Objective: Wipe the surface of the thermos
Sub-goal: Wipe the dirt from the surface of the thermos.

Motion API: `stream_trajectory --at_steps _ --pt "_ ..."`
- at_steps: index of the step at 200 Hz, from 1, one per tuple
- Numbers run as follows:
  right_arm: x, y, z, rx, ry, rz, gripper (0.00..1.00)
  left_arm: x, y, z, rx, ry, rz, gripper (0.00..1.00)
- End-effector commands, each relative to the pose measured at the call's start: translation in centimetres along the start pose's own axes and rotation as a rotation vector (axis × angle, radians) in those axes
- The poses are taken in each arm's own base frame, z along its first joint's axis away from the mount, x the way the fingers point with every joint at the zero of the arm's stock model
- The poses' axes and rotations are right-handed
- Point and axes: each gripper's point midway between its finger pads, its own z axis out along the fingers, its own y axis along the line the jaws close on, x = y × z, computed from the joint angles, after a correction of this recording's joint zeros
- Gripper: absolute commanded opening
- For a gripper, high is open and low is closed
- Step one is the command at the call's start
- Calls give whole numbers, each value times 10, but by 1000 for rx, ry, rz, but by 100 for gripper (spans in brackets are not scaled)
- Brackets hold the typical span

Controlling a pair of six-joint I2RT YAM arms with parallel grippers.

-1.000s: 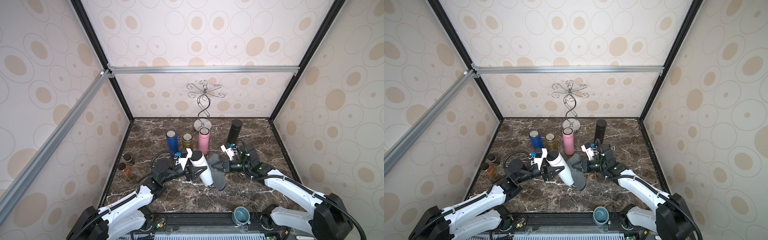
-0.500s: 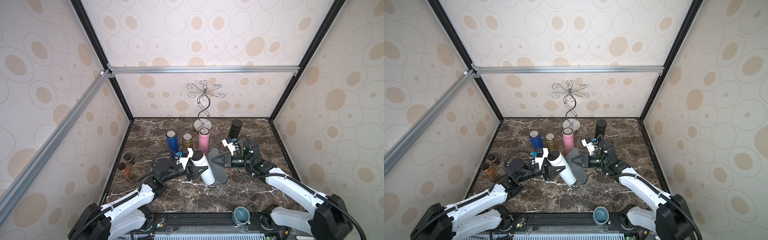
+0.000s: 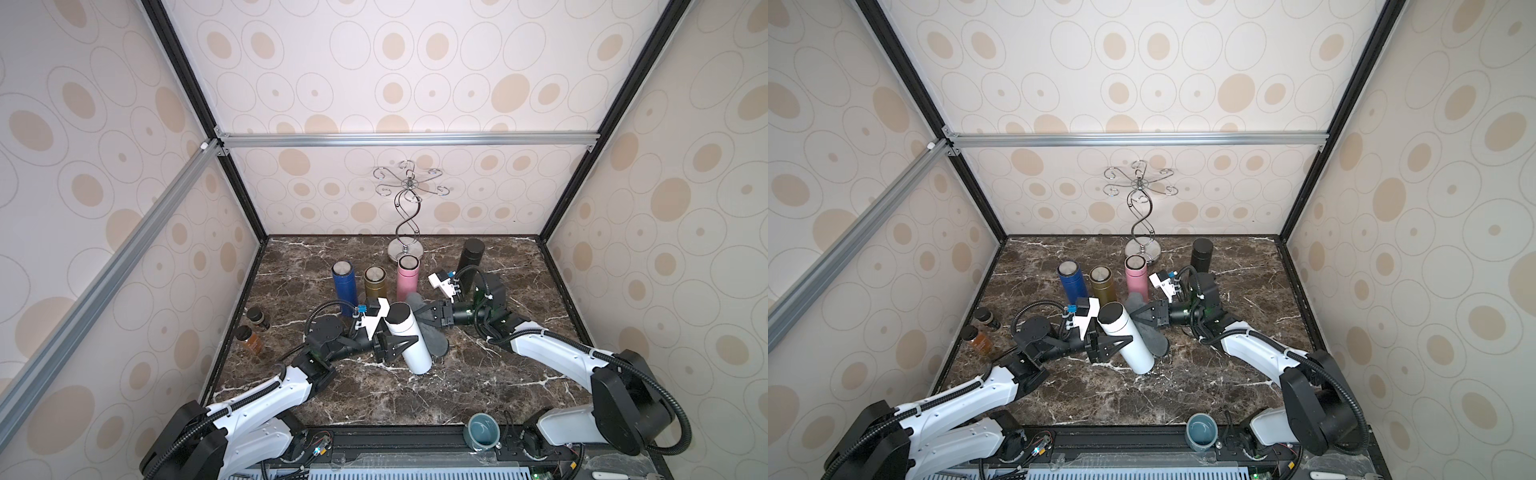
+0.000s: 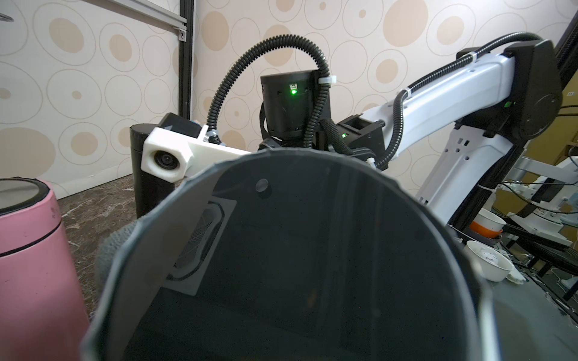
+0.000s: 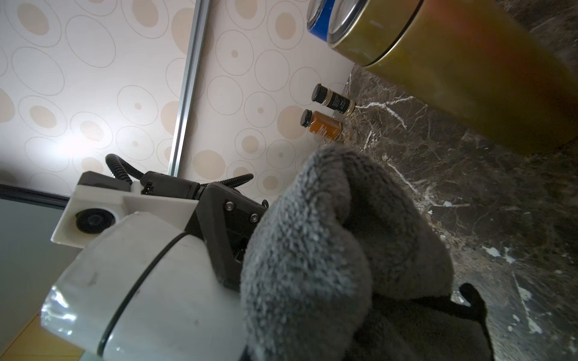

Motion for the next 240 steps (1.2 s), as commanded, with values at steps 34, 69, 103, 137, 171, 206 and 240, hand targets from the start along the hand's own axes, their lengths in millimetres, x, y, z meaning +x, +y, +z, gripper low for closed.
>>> stream_trajectory --at_steps 34,69,103,137,171,206,240 --pt "37 -23 1 50 115 49 0 -51 -8 1 7 -137 104 0" --pt "33 -63 -17 362 46 31 0 -41 1 2 -30 -114 96 0" --pt "13 -74 -58 664 -110 -28 0 -26 20 6 -110 -52 101 0" --pt "9 -41 -85 689 -231 -79 0 -14 34 3 -187 -47 97 0" --pt "13 -16 -99 680 -285 -113 0 10 47 3 -248 27 102 0" --pt "11 -11 -103 692 -296 -139 0 38 66 -4 -383 85 135 0" --pt "12 -10 -97 666 -278 -136 0 52 70 -5 -424 116 148 0"
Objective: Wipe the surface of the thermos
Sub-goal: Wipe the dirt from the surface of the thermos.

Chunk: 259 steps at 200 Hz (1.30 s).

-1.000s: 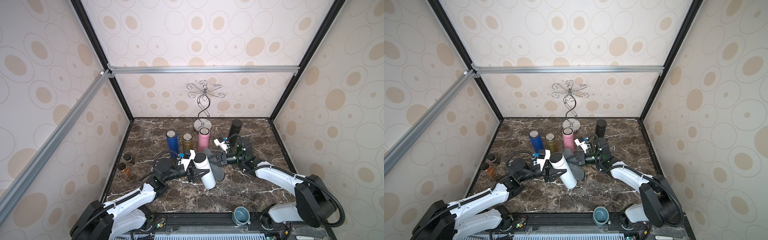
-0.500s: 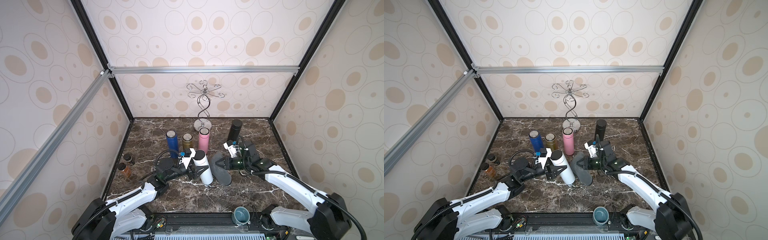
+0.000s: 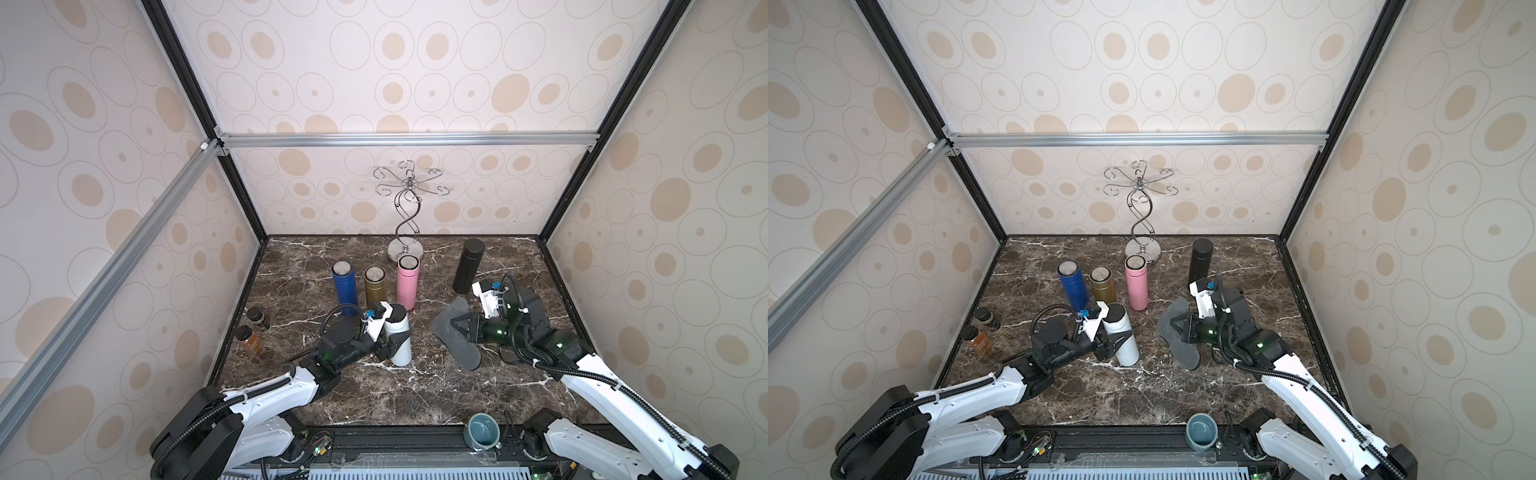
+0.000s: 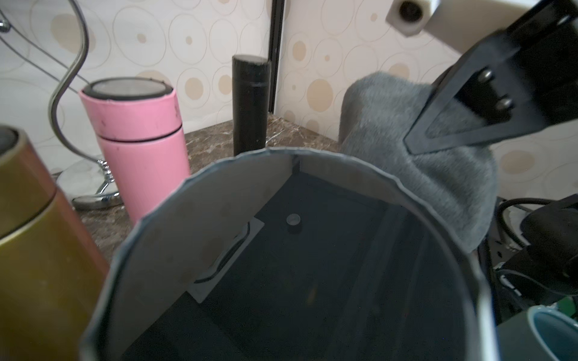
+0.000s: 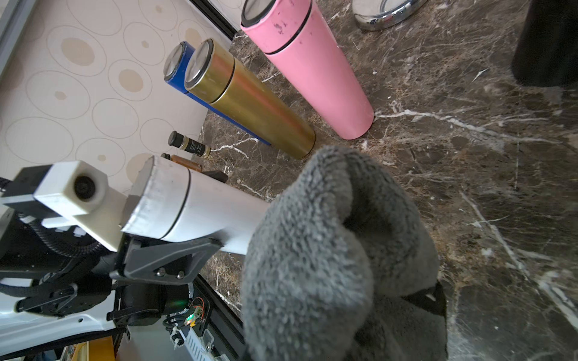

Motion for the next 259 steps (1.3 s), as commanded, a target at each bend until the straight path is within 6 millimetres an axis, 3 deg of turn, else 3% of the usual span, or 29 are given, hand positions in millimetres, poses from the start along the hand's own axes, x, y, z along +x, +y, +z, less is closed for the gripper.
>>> stream_trajectory --at_steps 1,59,107,134,174,204,259 --pt "-2 9 -1 -16 3 -19 0 -18 5 3 -61 -63 70 0" --pt "-6 29 -1 -39 -1 -71 0 -13 9 4 -116 -54 100 0" --pt "-37 72 -10 -113 -72 -139 0 -13 5 4 -111 -66 98 0" --pt "-59 109 -14 -207 -99 -158 0 -11 4 5 -110 -60 103 0" --pt "-71 146 4 -324 -77 -141 0 -15 2 1 -108 -84 104 0" --pt "-66 155 27 -412 -39 -68 0 -16 2 0 -107 -86 102 0" --pt "-32 127 67 -280 74 -8 0 -15 0 1 -95 -96 94 0"
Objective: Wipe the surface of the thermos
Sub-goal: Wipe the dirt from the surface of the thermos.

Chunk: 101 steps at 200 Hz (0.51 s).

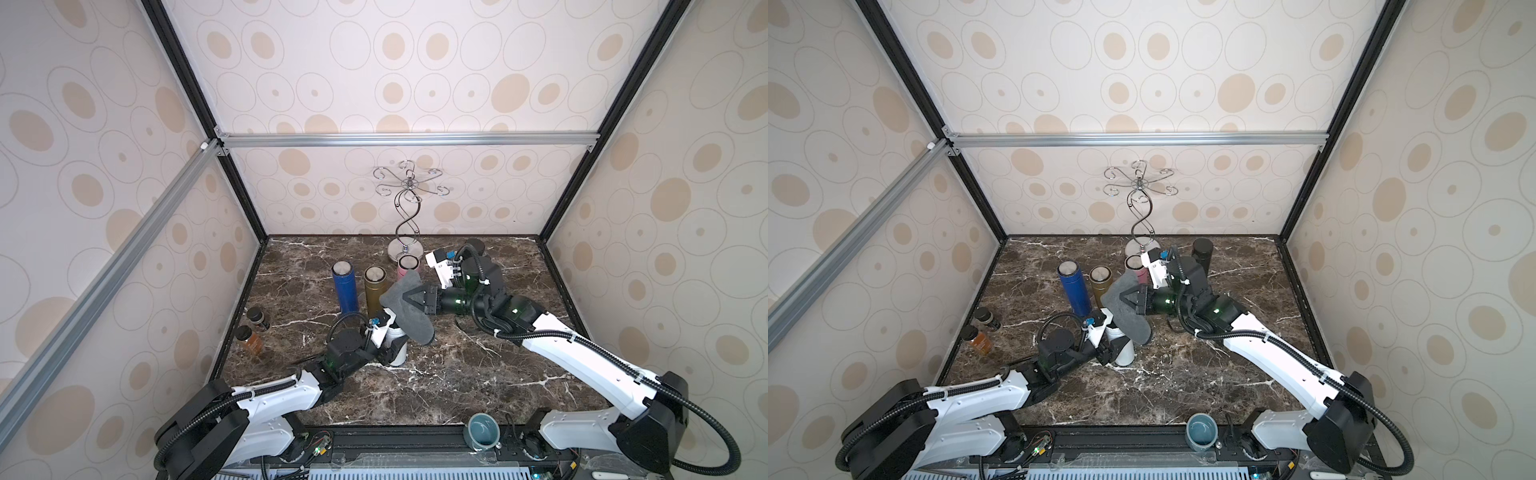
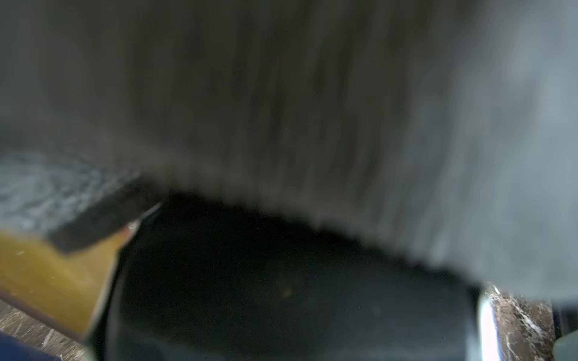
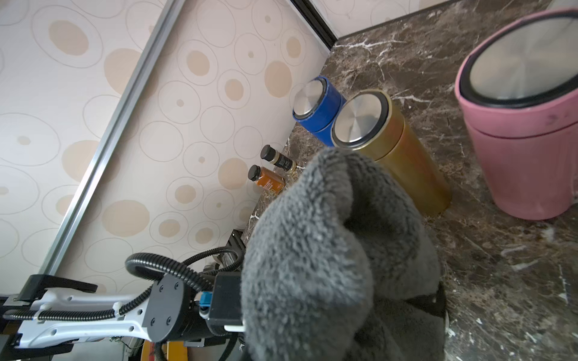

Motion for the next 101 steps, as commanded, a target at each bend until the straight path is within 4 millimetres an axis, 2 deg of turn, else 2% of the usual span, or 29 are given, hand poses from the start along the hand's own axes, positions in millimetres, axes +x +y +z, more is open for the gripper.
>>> stream_trajectory --at_steps 1,63,101 --pt "13 -4 11 14 30 32 0 -26 -3 -1 10 -99 19 0" --pt "59 -20 36 63 162 78 0 -27 -3 -1 6 -106 19 0" --pt "80 -38 34 110 197 114 0 -30 -1 -2 -9 -111 22 0"
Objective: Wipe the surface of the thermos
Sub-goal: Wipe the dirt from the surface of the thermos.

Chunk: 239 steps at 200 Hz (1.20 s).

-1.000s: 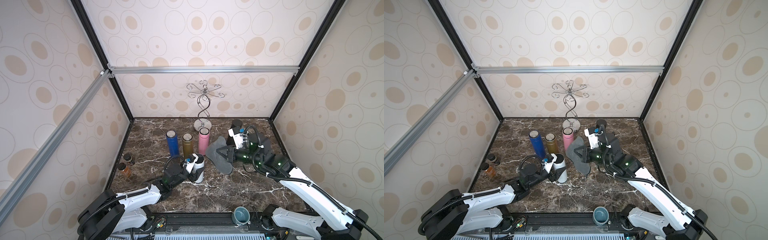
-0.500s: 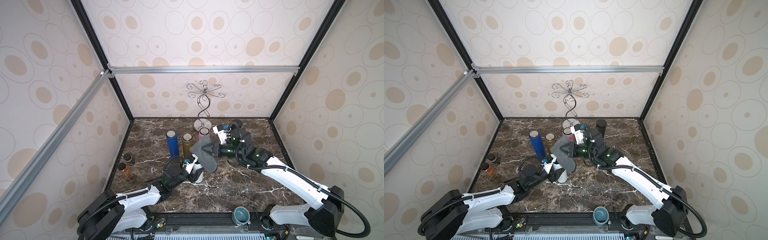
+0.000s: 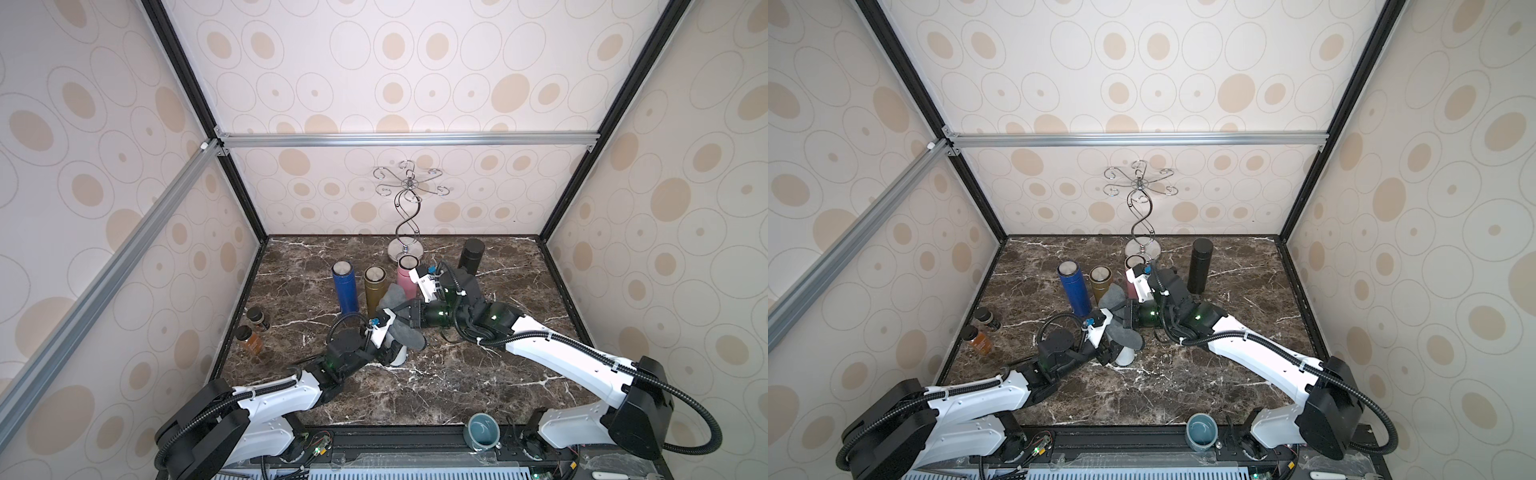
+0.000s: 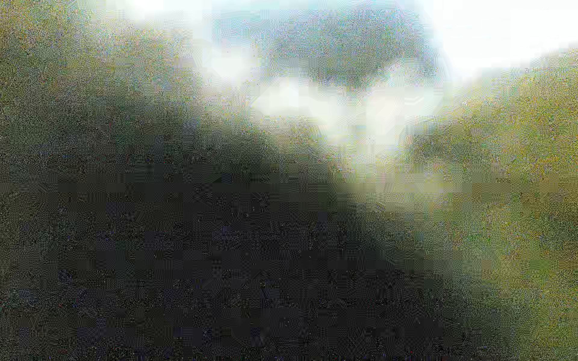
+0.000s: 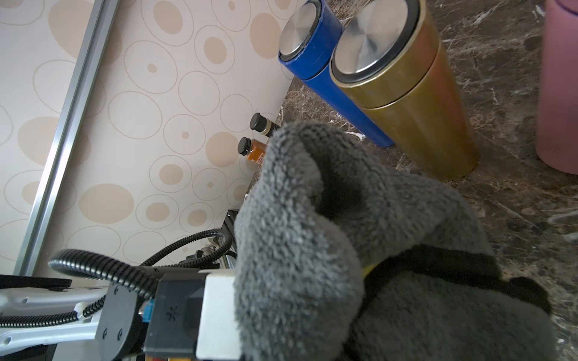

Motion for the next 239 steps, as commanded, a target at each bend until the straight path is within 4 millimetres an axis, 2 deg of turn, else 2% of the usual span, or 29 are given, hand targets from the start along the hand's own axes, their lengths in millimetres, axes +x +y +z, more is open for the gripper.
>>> stream_trajectory --at_steps 1,31,54,109,134,157,183,207,239 --pt "38 -31 6 94 104 73 0 -30 0 -2 -8 -107 21 0" --pt "53 -64 -6 260 140 61 0 -33 0 -4 -10 -110 27 0" --pt "53 -94 -25 464 114 -9 0 -30 1 -5 -16 -103 27 0" --pt "23 -97 -66 623 -14 -116 0 -25 2 -5 -23 -92 28 0" --pt "14 -76 -65 536 -37 -145 0 -26 1 -3 -17 -93 27 0" --pt "10 -40 -54 370 -51 -178 0 -25 0 -2 -11 -91 23 0" --pt "10 -5 -48 266 -60 -247 0 -25 0 -2 -9 -89 23 0" --pt "13 13 -38 201 -35 -273 0 -25 -1 -2 -4 -90 21 0" --pt "20 26 -22 165 0 -313 0 -25 -3 -1 5 -90 17 0"
